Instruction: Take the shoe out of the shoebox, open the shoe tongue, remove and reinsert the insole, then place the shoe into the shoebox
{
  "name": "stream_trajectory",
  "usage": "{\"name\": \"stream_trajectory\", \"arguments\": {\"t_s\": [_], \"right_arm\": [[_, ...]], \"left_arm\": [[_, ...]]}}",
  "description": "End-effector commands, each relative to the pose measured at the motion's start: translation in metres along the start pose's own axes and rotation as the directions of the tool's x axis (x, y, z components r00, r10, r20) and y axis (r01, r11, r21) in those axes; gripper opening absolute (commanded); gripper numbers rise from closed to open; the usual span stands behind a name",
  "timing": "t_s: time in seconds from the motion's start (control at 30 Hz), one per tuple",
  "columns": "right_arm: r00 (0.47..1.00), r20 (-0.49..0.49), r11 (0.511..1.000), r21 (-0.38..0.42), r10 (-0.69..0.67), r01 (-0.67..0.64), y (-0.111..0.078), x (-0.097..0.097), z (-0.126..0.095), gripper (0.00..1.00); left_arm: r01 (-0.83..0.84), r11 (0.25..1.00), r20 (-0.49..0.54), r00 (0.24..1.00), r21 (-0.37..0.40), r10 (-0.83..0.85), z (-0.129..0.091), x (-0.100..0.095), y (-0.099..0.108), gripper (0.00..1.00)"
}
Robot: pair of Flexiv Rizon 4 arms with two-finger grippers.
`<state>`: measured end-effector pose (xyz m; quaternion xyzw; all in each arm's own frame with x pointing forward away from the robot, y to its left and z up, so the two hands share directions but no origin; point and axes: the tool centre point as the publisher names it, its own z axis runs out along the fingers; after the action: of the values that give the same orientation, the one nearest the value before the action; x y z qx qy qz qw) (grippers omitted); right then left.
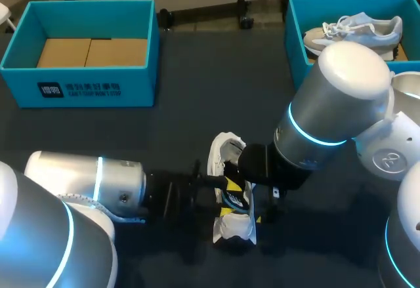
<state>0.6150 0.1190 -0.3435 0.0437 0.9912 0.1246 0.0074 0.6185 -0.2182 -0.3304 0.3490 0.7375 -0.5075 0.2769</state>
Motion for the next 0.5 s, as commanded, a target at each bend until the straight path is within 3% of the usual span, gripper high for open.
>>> {"name": "stream_trajectory", "arguments": {"t_s": [0.03, 0.5], "right_arm": [[1.0, 0.003, 1.0, 0.0, 0.002, -0.002, 0.0004, 0.0012, 0.0021, 1.0], [1.0, 0.003, 1.0, 0.0, 0.002, -0.002, 0.0004, 0.0012, 0.0021, 1.0]], "left_arm": [[0.006, 1.0, -0.008, 1.0, 0.007, -0.005, -0.024, 0.0032, -0.0072, 0.44], [0.002, 1.0, -0.115, 0.993, -0.02, -0.005, -0.0315, 0.0049, -0.0026, 0.41]]}}
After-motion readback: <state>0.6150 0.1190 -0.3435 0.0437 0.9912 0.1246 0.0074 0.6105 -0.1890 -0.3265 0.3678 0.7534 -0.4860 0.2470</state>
